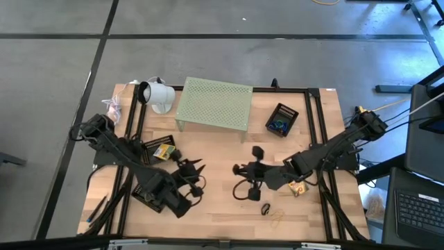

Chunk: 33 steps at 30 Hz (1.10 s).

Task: Pick & Place Office Desk Supplies
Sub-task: Put the black rubber band into the bottom left black bin

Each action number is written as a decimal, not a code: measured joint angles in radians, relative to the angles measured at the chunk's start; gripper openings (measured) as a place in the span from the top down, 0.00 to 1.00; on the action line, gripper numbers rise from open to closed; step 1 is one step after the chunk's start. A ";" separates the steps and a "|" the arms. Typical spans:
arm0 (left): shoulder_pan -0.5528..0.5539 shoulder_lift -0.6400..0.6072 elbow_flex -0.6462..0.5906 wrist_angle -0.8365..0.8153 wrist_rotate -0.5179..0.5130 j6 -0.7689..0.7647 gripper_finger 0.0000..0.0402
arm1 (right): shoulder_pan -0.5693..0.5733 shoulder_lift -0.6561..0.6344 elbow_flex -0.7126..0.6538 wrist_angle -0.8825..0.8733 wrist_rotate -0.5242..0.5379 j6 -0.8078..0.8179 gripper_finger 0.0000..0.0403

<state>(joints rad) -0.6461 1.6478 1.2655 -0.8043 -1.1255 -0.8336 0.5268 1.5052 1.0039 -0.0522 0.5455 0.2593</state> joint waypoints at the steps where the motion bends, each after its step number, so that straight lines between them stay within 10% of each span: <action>1: 0.014 0.000 0.000 0.057 0.011 0.053 0.75 | -0.006 0.001 0.000 0.029 -0.018 -0.062 0.98; 9: 0.079 0.000 0.000 0.445 0.319 0.496 0.75 | -0.020 0.002 0.001 0.082 -0.052 -0.392 0.98; 16: 0.063 0.000 0.000 0.641 0.379 0.820 0.75 | -0.020 0.002 0.001 0.074 -0.157 -0.495 0.97; 33: 0.081 0.000 0.000 0.812 0.560 1.099 0.61 | -0.020 0.002 0.001 0.075 -0.278 -0.721 0.97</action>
<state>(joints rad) -0.5647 1.6478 1.2655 0.0078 -0.5655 0.2654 0.5072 1.5070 1.0046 0.0231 0.2677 -0.4614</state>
